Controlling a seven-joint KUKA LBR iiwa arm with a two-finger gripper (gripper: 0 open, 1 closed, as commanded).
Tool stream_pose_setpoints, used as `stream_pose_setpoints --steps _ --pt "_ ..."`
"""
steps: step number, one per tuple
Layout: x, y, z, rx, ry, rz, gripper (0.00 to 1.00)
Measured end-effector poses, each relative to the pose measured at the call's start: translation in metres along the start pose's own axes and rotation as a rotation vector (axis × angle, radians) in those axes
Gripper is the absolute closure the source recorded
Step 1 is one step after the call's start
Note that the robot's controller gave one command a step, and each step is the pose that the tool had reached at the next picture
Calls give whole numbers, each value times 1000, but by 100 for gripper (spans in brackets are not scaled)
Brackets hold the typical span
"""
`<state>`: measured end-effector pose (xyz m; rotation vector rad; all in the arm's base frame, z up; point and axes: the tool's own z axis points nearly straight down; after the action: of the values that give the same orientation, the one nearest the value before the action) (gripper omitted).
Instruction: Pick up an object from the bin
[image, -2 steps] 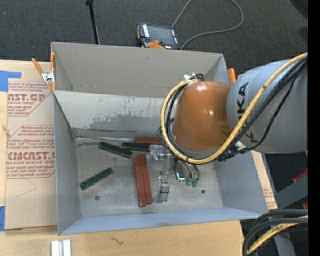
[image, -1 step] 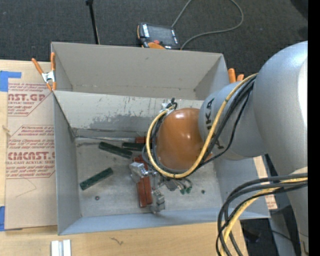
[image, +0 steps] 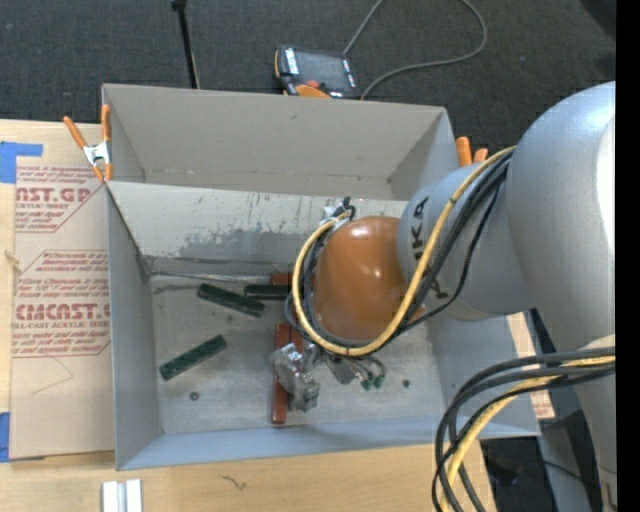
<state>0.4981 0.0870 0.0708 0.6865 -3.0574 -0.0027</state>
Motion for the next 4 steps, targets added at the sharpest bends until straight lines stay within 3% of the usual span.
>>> stream_pose_setpoints --steps 1,2,3,4 --pt "-1 0 0 1 -7 1 0" --pt "-37 -39 0 4 -11 10 0" --pt "-13 -77 1 4 -8 -137 0" --pt "-14 -76 0 2 -9 -138 100"
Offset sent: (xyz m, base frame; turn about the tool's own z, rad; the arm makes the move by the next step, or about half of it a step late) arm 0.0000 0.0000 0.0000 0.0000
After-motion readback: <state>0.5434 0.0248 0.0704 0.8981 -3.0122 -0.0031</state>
